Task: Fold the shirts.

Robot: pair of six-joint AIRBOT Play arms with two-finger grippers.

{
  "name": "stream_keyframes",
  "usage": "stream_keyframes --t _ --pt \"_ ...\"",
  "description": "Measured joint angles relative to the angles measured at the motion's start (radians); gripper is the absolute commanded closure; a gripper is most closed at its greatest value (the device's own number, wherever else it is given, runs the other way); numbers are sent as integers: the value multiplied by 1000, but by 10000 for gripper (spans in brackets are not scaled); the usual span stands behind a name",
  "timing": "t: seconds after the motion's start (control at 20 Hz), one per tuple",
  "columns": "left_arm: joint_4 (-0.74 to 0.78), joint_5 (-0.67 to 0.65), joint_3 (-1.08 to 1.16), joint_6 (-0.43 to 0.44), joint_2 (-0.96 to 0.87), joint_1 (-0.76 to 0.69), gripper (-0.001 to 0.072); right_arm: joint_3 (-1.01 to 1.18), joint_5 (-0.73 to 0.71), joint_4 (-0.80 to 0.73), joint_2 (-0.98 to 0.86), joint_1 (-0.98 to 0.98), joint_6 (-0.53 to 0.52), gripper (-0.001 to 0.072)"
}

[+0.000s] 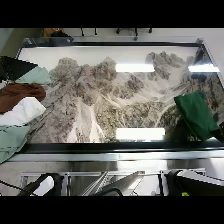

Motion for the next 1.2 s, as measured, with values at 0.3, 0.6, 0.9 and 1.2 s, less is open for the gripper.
stream_keyframes --t 0.3,0.6,0.9,1.2 --pt "0 5 0 11 0 -15 693 -87 -3 -45 110 -12 76 204" --pt "-1 29 0 14 0 -17 693 44 -2 139 212 32 109 645" --pt "31 48 -73 20 47 -17 696 93 -29 429 302 353 -10 687" --pt "51 87 -573 42 337 -18 695 -133 -81 406 476 774 0 686"
